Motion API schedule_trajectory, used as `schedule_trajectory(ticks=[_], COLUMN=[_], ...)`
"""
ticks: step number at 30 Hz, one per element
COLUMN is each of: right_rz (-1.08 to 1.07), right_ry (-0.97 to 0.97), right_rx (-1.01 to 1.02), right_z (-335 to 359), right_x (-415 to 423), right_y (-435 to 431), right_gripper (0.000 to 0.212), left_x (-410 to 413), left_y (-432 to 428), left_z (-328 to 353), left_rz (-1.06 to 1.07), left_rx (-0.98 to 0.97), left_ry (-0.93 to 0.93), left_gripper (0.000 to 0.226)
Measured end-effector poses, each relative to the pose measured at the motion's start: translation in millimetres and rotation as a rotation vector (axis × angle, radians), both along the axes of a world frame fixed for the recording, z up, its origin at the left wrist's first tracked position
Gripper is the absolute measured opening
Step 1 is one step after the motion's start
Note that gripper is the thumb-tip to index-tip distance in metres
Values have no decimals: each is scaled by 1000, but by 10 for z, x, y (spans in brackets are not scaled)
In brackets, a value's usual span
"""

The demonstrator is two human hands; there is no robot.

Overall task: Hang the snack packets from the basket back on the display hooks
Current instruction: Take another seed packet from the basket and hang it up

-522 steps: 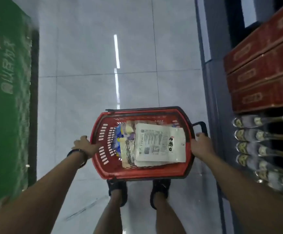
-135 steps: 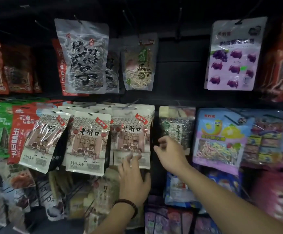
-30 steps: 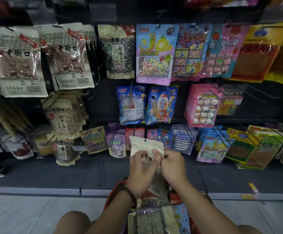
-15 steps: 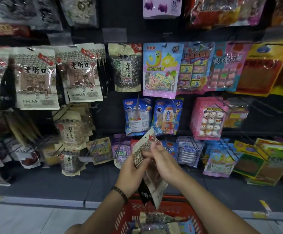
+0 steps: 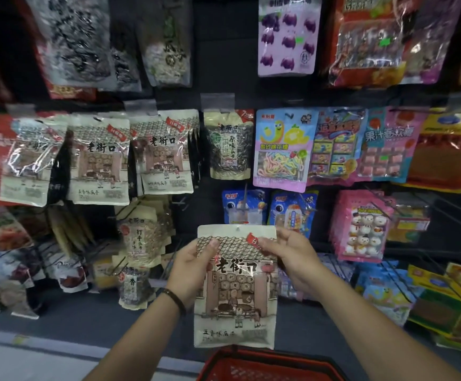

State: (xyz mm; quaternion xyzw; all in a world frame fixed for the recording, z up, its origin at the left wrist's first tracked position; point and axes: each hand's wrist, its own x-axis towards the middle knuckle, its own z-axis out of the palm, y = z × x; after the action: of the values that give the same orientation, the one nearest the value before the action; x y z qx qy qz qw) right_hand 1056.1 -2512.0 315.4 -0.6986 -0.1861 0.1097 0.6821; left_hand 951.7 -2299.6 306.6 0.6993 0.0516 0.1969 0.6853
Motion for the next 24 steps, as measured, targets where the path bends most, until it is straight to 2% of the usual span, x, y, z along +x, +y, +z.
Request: schedule_trajectory(ticks=[2,6,9,12,18,21,24], right_rz=[27,-52,-111,-110,-85,-133,-197], right_ry=[3,-29,-85,-129,-199,-219,-213], right_rx=[8,35,34,3,-24,-39,-52], right_z=[110,343,615,962,1587,1763,1836], right_x=[-32,-96,-64,12,267,444,604], right_y=[107,416,705,1046,1752,2112,2438], right_gripper=[25,15,21,26,19,36,42], left_x=[-33,-26,51,163,425,609,798], left_y=[115,293,471,776,1468,1753,1964], left_z=[108,308,493,748,1356,1557,1642], left_rz=[20,122,189,247,325,401,497], left_rx=[-6,74,34,-72,-51,13,-6], left_ry=[9,-28,-20,55,-33,-95,-79], left_gripper=[17,24,29,73,92,92,72])
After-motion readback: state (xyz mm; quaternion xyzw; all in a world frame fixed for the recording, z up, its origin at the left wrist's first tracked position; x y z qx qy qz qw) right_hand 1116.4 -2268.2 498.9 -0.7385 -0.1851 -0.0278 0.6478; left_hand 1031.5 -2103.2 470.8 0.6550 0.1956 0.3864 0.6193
